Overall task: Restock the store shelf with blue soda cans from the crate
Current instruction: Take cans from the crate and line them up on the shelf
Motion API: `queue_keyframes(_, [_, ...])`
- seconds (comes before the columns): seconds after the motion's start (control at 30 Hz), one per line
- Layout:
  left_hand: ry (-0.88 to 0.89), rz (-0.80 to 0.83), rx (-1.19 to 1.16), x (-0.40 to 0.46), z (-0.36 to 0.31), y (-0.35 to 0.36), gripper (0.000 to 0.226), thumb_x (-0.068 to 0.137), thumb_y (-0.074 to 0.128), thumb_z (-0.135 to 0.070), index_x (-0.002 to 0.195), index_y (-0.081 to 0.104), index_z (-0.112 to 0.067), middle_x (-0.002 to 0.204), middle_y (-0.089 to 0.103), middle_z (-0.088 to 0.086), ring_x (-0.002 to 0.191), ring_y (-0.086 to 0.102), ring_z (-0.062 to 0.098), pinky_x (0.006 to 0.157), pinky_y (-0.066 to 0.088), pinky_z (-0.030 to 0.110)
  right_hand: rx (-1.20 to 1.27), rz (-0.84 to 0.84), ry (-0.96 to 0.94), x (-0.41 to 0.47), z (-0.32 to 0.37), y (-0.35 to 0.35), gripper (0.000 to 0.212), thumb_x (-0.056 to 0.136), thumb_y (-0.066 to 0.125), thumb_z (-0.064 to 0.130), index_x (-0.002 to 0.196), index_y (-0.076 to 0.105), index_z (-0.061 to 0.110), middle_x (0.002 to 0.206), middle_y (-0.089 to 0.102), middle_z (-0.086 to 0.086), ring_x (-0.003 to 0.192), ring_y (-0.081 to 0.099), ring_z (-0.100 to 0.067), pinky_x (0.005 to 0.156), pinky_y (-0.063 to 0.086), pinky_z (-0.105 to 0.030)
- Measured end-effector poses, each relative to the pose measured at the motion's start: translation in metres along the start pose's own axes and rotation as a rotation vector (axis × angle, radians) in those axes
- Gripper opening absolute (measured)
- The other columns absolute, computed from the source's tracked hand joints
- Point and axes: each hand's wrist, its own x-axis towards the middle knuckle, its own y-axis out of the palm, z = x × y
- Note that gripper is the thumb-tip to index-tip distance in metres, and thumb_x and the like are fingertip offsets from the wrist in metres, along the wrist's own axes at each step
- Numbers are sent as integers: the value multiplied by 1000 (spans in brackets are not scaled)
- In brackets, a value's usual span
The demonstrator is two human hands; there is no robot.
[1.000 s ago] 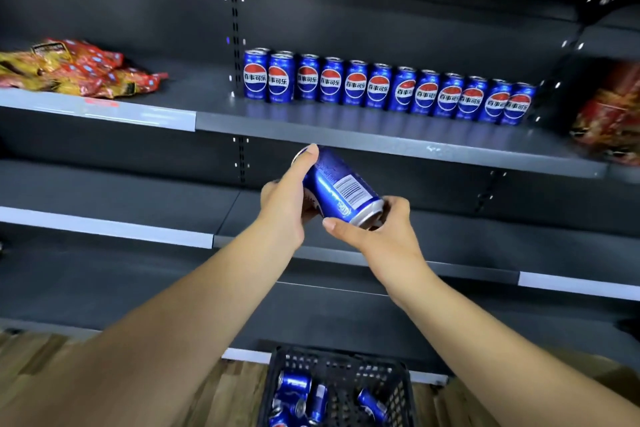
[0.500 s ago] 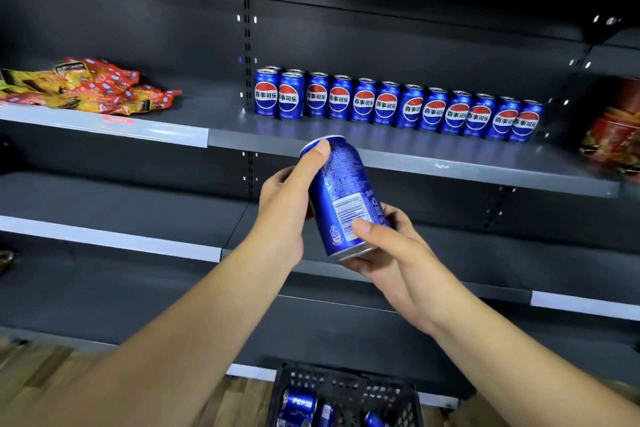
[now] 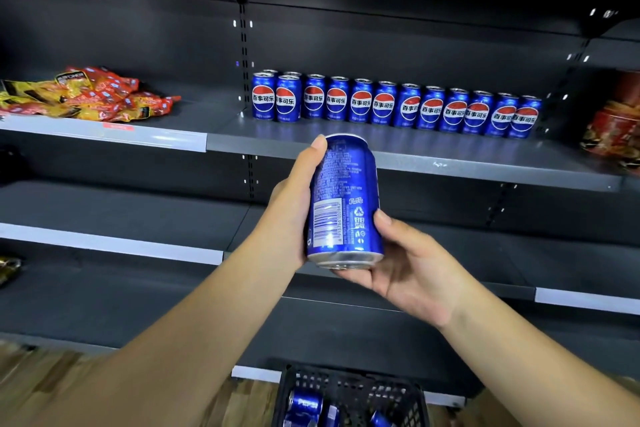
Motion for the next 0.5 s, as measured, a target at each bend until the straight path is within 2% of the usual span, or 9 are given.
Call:
queue_keyframes(0.1, [11, 16, 15, -2, 1, 5, 81, 46, 69, -64, 108, 65, -12, 99, 71, 13, 81, 69, 26, 77, 55, 39, -137, -60, -39, -5, 5, -4, 71, 28, 94, 41, 89, 77, 9, 98, 72, -15, 83, 71, -23, 80, 57, -38])
queue_keyframes(0.17, [-2, 30, 25, -3, -1, 9, 69, 54, 64, -62, 104, 66, -14, 96, 73, 10, 79, 70, 23, 72, 56, 36, -240, -137, -96, -8, 7, -5, 77, 29, 93, 45, 93, 74, 7, 98, 72, -15, 81, 70, -22, 83, 55, -37])
queue_keyframes(0.23, [8, 16, 45, -5, -2, 15, 57, 67, 58, -62, 100, 67, -16, 95, 73, 8, 81, 71, 22, 74, 57, 37, -339, -239, -174, -11, 6, -2, 65, 42, 91, 39, 95, 73, 7, 96, 73, -12, 80, 69, -19, 81, 56, -34])
queue_keyframes(0.3, [30, -21, 68, -7, 0, 21, 61, 65, 57, -65, 100, 66, -16, 94, 74, 6, 85, 71, 21, 83, 56, 42, -406, -341, -256, -13, 4, 4, 45, 53, 85, 25, 93, 71, 8, 92, 74, -10, 79, 68, -19, 74, 56, -26])
queue_keyframes(0.33, [48, -49, 68, -8, 1, 24, 61, 64, 59, -64, 101, 65, -15, 92, 74, 5, 83, 71, 21, 82, 56, 42, -450, -383, -292, -14, 1, 7, 43, 54, 84, 21, 94, 70, 9, 93, 74, -9, 81, 68, -21, 74, 56, -25])
queue_keyframes(0.43, [124, -135, 66, -12, 6, 29, 49, 65, 67, -56, 93, 62, -17, 82, 73, 3, 72, 70, 20, 72, 59, 38, -561, -457, -365, -14, -7, 13, 42, 58, 80, 27, 96, 69, 14, 96, 72, -6, 90, 68, -26, 82, 56, -34])
queue_keyframes(0.5, [164, -161, 70, -14, 7, 31, 42, 66, 70, -52, 89, 62, -18, 80, 72, 1, 70, 69, 19, 71, 59, 38, -609, -468, -368, -16, -6, 16, 47, 54, 86, 30, 95, 67, 16, 96, 72, -2, 93, 67, -22, 83, 55, -35])
